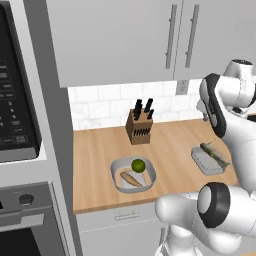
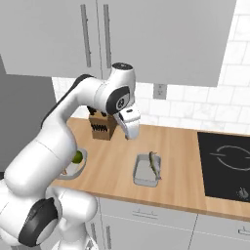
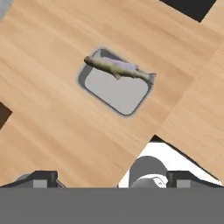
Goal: Take the meat container that has the fish and place it on the second highest rack of the freezer. Then take the vegetable container that has the sweet potato and lime and place it on the highest rack of the freezer.
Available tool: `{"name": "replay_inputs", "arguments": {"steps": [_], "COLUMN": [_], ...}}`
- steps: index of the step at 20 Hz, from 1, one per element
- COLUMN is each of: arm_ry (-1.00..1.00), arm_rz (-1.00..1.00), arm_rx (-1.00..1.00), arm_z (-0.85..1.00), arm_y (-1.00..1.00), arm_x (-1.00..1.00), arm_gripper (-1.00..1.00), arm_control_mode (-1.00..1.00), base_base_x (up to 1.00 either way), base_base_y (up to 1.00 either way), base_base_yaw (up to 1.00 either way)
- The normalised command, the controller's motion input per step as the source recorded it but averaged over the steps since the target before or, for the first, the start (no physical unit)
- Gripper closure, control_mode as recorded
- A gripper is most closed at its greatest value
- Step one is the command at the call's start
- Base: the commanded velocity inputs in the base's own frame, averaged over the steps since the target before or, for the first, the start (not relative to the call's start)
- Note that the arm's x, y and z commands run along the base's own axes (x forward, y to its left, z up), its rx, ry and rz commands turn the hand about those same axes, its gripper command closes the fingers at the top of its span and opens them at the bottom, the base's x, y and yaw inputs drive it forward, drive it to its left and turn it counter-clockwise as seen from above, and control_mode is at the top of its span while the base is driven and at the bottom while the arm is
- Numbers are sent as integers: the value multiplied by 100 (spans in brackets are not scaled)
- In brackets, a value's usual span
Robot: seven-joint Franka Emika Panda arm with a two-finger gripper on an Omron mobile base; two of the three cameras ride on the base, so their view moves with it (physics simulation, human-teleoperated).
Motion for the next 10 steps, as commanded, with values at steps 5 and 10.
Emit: {"name": "replay_inputs", "arguments": {"steps": [5, 10], "arm_ry": [11, 7], "arm_rz": [-36, -24], "arm_rx": [2, 0], "arm_z": [-52, -52], "arm_y": [-74, -46], "arm_x": [-8, -1], "arm_gripper": [-100, -100], "arm_control_mode": [-100, -100], "base_base_x": [0, 0], "base_base_y": [0, 0], "base_base_yaw": [0, 0]}}
